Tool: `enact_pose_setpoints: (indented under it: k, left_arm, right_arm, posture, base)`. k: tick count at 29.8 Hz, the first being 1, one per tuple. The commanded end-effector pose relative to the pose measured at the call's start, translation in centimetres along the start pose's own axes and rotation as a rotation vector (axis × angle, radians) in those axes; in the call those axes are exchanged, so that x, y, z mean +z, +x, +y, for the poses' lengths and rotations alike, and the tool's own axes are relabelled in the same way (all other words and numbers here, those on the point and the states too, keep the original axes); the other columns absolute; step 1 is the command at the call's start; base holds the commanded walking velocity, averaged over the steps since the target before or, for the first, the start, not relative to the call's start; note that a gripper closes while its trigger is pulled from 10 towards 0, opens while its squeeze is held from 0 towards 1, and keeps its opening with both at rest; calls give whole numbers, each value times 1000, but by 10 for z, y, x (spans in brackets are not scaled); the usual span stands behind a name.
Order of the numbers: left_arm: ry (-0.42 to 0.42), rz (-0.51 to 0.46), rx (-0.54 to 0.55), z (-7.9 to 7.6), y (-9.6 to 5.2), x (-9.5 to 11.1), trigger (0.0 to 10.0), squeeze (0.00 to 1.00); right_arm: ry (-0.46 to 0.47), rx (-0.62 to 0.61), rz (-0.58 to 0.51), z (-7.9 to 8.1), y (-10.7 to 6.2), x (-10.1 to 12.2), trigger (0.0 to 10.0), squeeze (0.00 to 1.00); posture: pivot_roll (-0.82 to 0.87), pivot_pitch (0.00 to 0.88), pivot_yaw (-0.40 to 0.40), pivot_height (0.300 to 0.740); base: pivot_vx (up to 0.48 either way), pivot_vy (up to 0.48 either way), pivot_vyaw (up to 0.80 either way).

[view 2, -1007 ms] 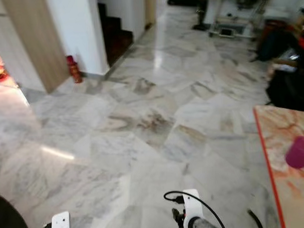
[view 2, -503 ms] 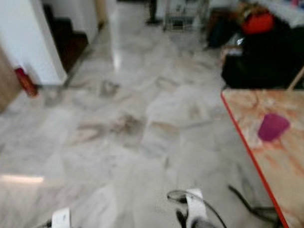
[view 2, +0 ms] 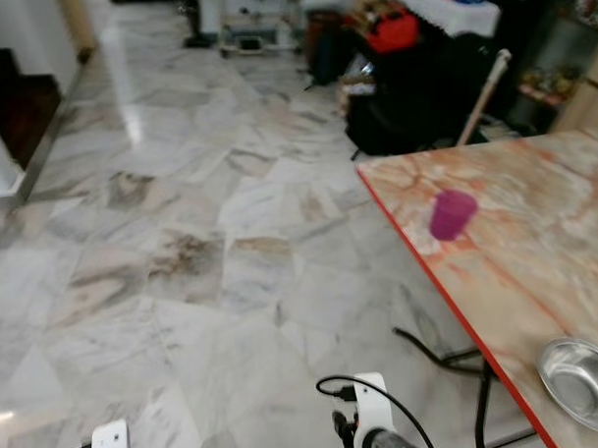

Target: Setting the table

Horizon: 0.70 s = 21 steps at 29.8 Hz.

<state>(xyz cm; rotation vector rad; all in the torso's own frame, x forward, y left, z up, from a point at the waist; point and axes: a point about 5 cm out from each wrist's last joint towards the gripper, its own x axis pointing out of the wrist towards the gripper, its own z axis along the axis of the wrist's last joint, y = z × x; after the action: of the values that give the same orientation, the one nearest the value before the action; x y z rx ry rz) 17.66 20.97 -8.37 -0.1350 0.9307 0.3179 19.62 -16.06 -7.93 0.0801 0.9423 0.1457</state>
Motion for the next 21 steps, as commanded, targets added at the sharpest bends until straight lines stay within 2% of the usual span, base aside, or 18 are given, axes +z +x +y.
enact_pose_setpoints:
  k: [1, 21]
  left_arm:
    - [-10, 13, -5, -1, -1, -4, 10000, 0]
    - [2, 5, -25, -4, 0, -2, 10000, 0]
  right_arm:
    - [1, -12, 7, -2, -1, -1, 10000, 0]
    - [-4, -77, -3, -8, -1, 0, 10000, 0]
  posture:
    - [104, 0, -4, 740]
    - [98, 0, 2, 740]
  base:
    - [0, 0, -788]
    - [0, 0, -788]
